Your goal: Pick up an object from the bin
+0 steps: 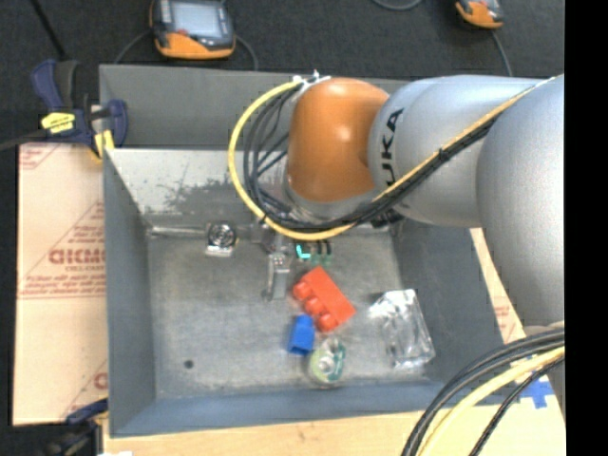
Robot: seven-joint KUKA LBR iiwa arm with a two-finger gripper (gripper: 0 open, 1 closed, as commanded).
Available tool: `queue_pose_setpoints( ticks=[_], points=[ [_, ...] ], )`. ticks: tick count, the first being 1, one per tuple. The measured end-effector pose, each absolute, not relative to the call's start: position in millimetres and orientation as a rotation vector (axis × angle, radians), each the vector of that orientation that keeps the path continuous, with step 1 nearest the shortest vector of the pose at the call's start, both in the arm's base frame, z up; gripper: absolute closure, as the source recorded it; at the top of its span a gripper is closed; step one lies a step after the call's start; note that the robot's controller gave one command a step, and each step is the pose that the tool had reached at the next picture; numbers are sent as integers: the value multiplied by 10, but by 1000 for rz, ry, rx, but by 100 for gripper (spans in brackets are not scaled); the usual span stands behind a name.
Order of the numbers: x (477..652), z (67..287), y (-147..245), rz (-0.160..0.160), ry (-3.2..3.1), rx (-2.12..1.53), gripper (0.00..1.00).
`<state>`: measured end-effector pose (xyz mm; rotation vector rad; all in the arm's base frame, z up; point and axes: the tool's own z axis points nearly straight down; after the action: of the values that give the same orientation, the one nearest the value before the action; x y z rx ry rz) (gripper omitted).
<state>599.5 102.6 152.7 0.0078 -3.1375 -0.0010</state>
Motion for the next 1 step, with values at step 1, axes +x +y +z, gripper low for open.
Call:
queue_pose_setpoints(
  ticks=[1],
  points=[
    [5682,1030,315,6,-3137,3,0]
  ],
)
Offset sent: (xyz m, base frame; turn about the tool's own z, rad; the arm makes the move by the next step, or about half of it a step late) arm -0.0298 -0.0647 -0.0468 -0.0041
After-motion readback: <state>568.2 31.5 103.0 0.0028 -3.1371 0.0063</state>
